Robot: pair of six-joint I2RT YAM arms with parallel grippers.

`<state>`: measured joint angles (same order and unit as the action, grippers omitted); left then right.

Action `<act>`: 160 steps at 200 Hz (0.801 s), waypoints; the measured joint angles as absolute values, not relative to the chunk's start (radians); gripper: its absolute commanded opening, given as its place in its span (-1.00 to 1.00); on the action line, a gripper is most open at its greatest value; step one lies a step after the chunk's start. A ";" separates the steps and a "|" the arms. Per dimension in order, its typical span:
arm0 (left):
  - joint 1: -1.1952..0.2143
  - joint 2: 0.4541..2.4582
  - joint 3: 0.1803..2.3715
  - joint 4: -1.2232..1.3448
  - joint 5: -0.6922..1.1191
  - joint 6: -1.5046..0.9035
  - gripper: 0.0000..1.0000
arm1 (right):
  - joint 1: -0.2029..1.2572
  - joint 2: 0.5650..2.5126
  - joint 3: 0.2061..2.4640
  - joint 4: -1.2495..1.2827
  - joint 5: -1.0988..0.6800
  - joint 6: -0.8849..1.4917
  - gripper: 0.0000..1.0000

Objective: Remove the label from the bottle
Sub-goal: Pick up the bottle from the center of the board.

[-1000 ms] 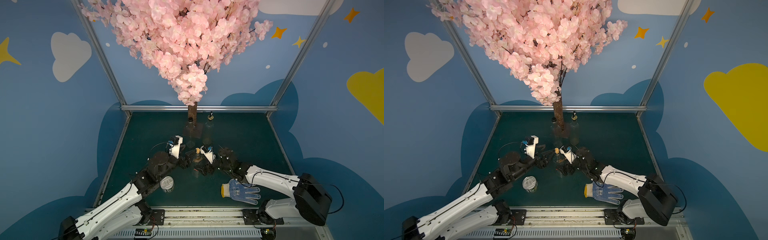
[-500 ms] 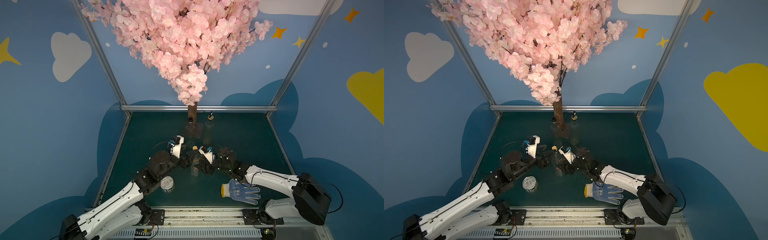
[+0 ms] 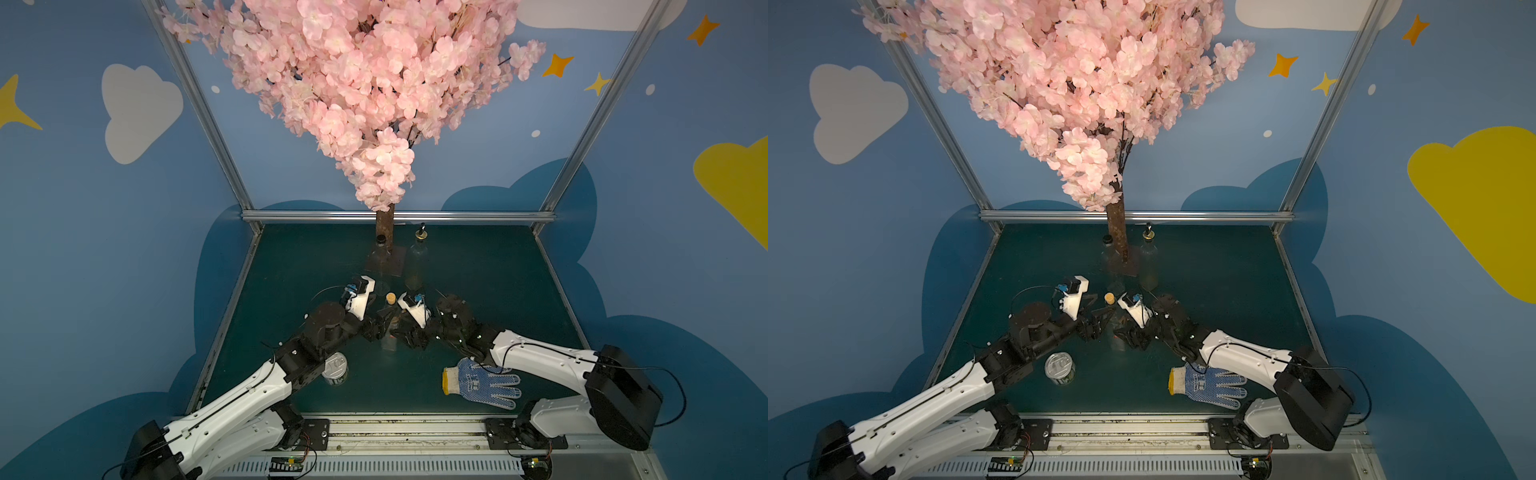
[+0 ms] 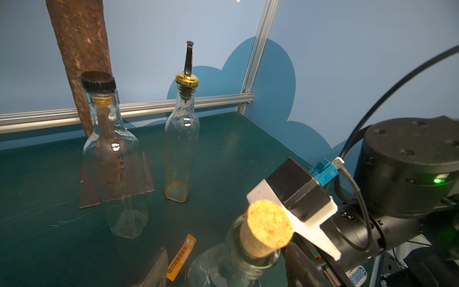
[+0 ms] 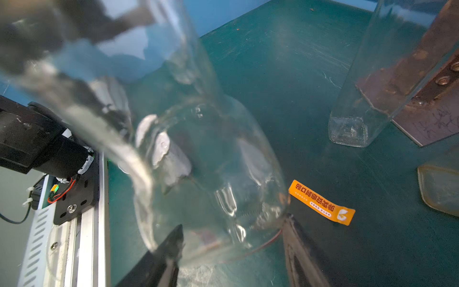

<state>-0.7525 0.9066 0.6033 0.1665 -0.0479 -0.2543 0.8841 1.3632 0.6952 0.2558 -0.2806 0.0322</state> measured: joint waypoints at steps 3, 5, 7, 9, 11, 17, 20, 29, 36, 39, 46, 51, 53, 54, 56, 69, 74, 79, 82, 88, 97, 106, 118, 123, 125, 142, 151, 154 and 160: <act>-0.752 0.911 0.603 0.169 -0.047 -0.253 0.46 | 0.884 1.363 0.695 0.254 -0.280 0.031 0.39; -0.752 0.914 0.603 0.171 -0.046 -0.253 0.46 | 0.884 1.363 0.695 0.253 -0.280 0.028 0.41; -0.752 0.918 0.603 0.173 -0.045 -0.253 0.46 | 0.884 1.362 0.695 0.252 -0.280 0.030 0.42; -0.752 0.921 0.603 0.174 -0.044 -0.252 0.46 | 0.883 1.362 0.695 0.250 -0.279 0.029 0.43; -0.752 0.923 0.603 0.175 -0.044 -0.252 0.46 | 0.883 1.362 0.696 0.250 -0.278 0.026 0.44; -0.752 0.932 0.603 0.180 -0.041 -0.250 0.46 | 0.882 1.361 0.696 0.244 -0.275 0.024 0.47; -0.752 0.937 0.603 0.183 -0.040 -0.249 0.46 | 0.881 1.359 0.696 0.242 -0.274 0.024 0.48; -0.752 0.950 0.604 0.187 -0.037 -0.246 0.46 | 0.879 1.354 0.696 0.232 -0.269 0.020 0.51; -0.752 0.959 0.604 0.189 -0.035 -0.242 0.46 | 0.878 1.347 0.696 0.222 -0.266 0.020 0.53; -0.752 0.963 0.604 0.189 -0.034 -0.242 0.46 | 0.878 1.342 0.696 0.218 -0.264 0.019 0.54; -0.752 0.970 0.604 0.190 -0.032 -0.238 0.46 | 0.876 1.333 0.696 0.213 -0.262 0.018 0.55; -0.752 0.975 0.604 0.190 -0.031 -0.234 0.46 | 0.874 1.327 0.696 0.210 -0.260 0.017 0.57; -0.752 0.976 0.604 0.191 -0.030 -0.234 0.46 | 0.874 1.324 0.696 0.208 -0.260 0.017 0.58; -0.752 0.976 0.604 0.191 -0.030 -0.233 0.46 | 0.873 1.323 0.696 0.208 -0.259 0.017 0.58; -0.752 0.978 0.604 0.191 -0.029 -0.233 0.46 | 0.873 1.320 0.696 0.207 -0.258 0.017 0.59; -0.751 0.983 0.604 0.194 -0.028 -0.226 0.46 | 0.871 1.302 0.696 0.200 -0.258 0.018 0.63; -0.751 0.984 0.604 0.196 -0.028 -0.223 0.46 | 0.871 1.296 0.696 0.196 -0.259 0.016 0.64; -0.750 0.984 0.605 0.196 -0.027 -0.221 0.45 | 0.871 1.291 0.697 0.190 -0.260 0.017 0.66; -0.750 0.984 0.606 0.196 -0.027 -0.219 0.45 | 0.871 1.288 0.698 0.185 -0.262 0.017 0.66; -0.748 0.984 0.609 0.197 -0.025 -0.213 0.46 | 0.869 1.282 0.698 0.178 -0.264 0.017 0.68; -0.746 0.985 0.615 0.198 -0.022 -0.206 0.46 | 0.867 1.273 0.698 0.163 -0.272 0.017 0.69; -0.742 0.988 0.622 0.204 -0.013 -0.199 0.46 | 0.867 1.260 0.698 0.144 -0.282 0.017 0.69; -0.733 0.995 0.632 0.216 0.009 -0.186 0.46 | 0.867 1.244 0.699 0.120 -0.295 0.017 0.70; -0.728 1.000 0.636 0.222 0.020 -0.181 0.47 | 0.867 1.236 0.700 0.110 -0.299 0.017 0.71; -0.726 1.002 0.638 0.224 0.025 -0.179 0.47 | 0.867 1.232 0.701 0.104 -0.301 0.016 0.71; -0.706 1.025 0.651 0.241 0.072 -0.164 0.47 | 0.867 1.200 0.702 0.075 -0.308 0.017 0.72; -0.696 1.040 0.658 0.244 0.098 -0.155 0.47 | 0.867 1.181 0.702 0.060 -0.308 0.017 0.73; -0.693 1.047 0.660 0.247 0.108 -0.152 0.47 | 0.867 1.174 0.702 0.056 -0.308 0.018 0.73; -0.688 1.056 0.662 0.251 0.123 -0.144 0.47 | 0.867 1.160 0.702 0.047 -0.307 0.018 0.74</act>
